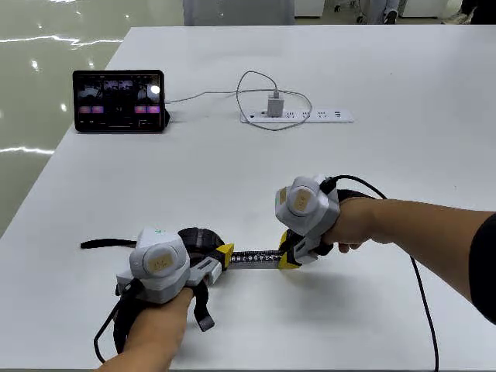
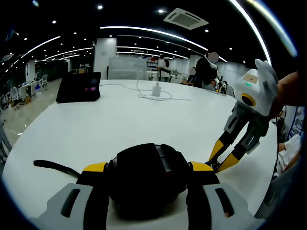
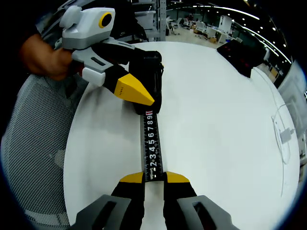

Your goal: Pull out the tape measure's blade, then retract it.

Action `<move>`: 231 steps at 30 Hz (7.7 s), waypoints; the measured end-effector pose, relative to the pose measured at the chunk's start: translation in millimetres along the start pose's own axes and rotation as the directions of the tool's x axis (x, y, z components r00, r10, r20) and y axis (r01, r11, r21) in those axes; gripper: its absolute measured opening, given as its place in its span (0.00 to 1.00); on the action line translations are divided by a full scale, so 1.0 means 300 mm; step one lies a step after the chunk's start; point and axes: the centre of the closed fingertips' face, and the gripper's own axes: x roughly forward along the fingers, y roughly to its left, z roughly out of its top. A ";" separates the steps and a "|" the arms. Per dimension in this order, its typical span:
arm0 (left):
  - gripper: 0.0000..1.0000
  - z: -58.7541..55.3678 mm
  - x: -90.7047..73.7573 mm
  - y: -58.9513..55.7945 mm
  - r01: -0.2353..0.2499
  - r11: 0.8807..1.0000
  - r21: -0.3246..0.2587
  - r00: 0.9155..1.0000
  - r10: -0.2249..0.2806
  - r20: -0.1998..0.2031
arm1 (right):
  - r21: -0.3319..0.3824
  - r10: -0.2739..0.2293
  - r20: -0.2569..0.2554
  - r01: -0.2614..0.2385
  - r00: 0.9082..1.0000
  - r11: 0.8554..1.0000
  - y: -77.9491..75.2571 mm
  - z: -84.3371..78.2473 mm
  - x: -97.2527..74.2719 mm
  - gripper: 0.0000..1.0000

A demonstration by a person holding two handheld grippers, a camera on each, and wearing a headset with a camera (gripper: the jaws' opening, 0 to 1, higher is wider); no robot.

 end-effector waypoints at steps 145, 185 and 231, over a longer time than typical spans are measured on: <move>0.61 0.002 -0.003 0.004 0.023 0.999 -0.028 1.000 -0.023 -0.002 | 0.035 -0.002 0.100 -0.001 0.995 0.999 0.011 0.199 0.097 0.11; 0.61 0.001 -0.004 0.005 0.026 0.999 -0.028 1.000 -0.026 0.001 | 0.045 -0.009 0.140 0.003 0.990 0.999 0.015 0.263 0.131 0.11; 0.84 -0.002 -0.049 0.052 0.275 0.956 0.106 0.950 -0.253 -0.185 | 0.170 -0.172 0.233 0.134 0.957 0.976 0.017 0.159 -0.013 0.18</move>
